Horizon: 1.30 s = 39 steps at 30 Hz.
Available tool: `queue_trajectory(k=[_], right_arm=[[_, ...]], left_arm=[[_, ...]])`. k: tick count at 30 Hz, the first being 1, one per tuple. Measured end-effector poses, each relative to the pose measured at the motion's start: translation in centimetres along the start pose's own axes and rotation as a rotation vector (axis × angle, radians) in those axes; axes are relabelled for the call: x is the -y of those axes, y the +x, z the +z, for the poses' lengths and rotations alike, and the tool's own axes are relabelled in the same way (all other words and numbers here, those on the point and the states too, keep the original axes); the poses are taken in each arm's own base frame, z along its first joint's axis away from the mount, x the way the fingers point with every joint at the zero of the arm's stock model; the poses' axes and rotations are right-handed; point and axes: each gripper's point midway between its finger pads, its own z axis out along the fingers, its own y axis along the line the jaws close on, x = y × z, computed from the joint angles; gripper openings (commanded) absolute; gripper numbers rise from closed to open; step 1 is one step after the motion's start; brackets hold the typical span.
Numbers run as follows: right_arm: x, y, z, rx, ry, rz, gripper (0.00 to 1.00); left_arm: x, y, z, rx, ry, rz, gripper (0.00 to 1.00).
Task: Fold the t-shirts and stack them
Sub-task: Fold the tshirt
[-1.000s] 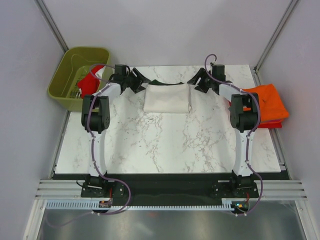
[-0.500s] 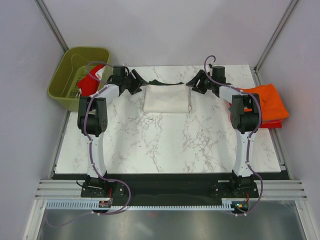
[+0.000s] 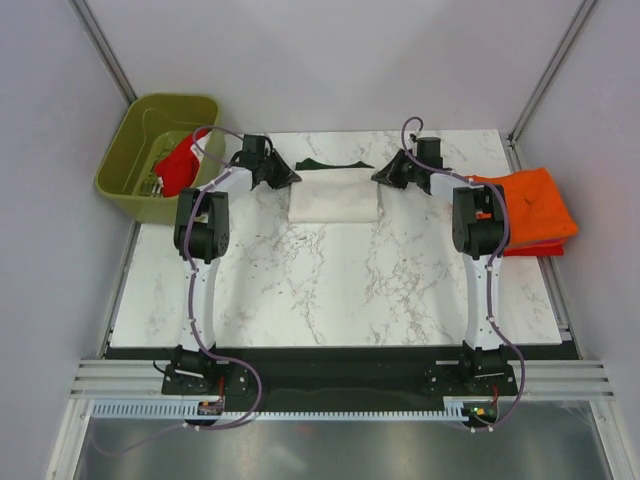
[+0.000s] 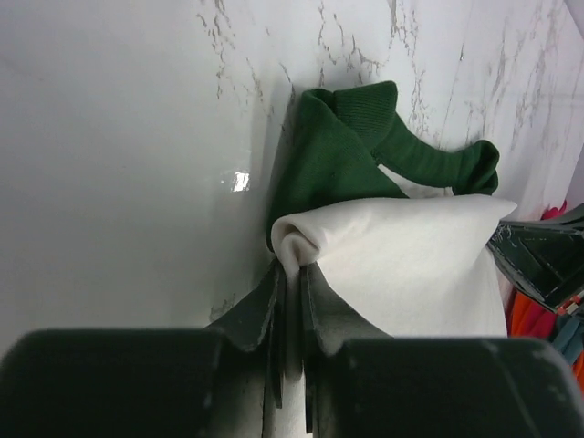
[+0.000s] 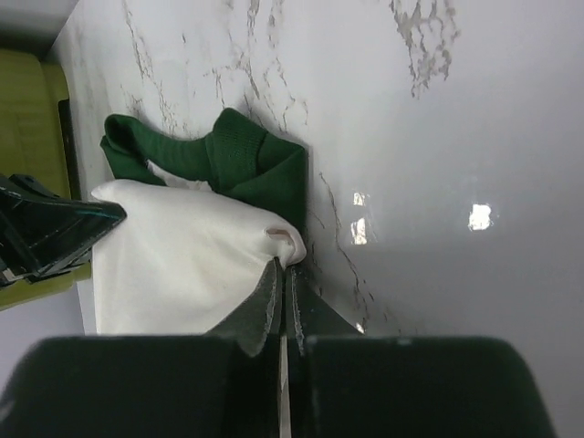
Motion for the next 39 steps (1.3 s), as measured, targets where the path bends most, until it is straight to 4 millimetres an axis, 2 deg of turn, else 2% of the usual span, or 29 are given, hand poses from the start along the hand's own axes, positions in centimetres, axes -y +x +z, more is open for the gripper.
queue_trajectory(k=[1,2,3,4,5,8,12,15,16,19,22,24,26,30,33,36,39], right_arm=[[-0.1,-0.2,0.1,0.003,-0.001,-0.002,0.0],[-0.2,-0.3,0.1,0.006,-0.001,-0.005,0.09],[-0.3,-0.5,0.1,0.01,0.0,-0.007,0.24],[-0.5,-0.7,0.1,0.012,0.0,-0.01,0.46],[-0.7,-1.0,0.1,0.016,-0.001,-0.017,0.51],[-1.2,-1.9,-0.4,0.04,0.004,-0.064,0.54],[-1.9,-1.2,-2.8,0.038,0.041,-0.085,0.51],[-3.7,-1.1,-5.1,0.045,0.033,-0.104,0.4],[-4.9,-1.0,-6.3,0.049,0.017,-0.115,0.35],[-8.0,0.0,-8.8,0.053,-0.049,-0.146,0.31],[-10.4,1.9,-9.6,0.03,-0.106,-0.171,0.25],[-12.0,3.5,-9.2,-0.01,-0.153,-0.182,0.19],[-13.3,5.2,-8.9,-0.058,-0.196,-0.173,0.16],[-15.2,8.0,-7.7,-0.139,-0.303,-0.145,0.12],[-14.0,9.3,-6.3,-0.187,-0.331,-0.102,0.09],[-10.6,10.7,-4.2,-0.244,-0.291,-0.028,0.07],[-5.9,12.6,-2.3,-0.301,-0.226,0.07,0.07]], left_arm=[[-0.2,0.1,0.1,-0.001,-0.005,-0.002,0.1],[-0.3,0.1,0.2,-0.002,-0.009,-0.003,0.12],[-0.4,0.1,0.2,0.0,-0.013,-0.004,0.17],[-0.4,0.0,0.2,0.003,-0.015,-0.003,0.24],[-0.4,-0.1,0.2,0.005,-0.016,-0.002,0.39],[0.1,-0.5,-0.1,0.018,-0.007,0.006,0.54],[-0.1,-0.2,-2.1,0.036,-0.054,0.009,0.58],[0.3,0.4,-5.0,0.047,-0.081,0.008,0.57],[0.8,0.4,-6.2,0.059,-0.081,0.014,0.57],[3.6,0.7,-10.0,0.1,-0.057,0.045,0.54],[7.1,1.7,-12.4,0.124,0.014,0.091,0.49],[8.9,2.9,-12.9,0.119,0.069,0.118,0.47],[9.8,4.5,-12.4,0.085,0.112,0.129,0.47],[8.6,7.6,-9.7,-0.01,0.125,0.105,0.46],[6.6,9.2,-7.5,-0.064,0.1,0.076,0.46],[4.2,10.5,-5.9,-0.103,0.057,0.039,0.45],[2.9,10.8,-5.2,-0.118,0.044,0.005,0.43]])
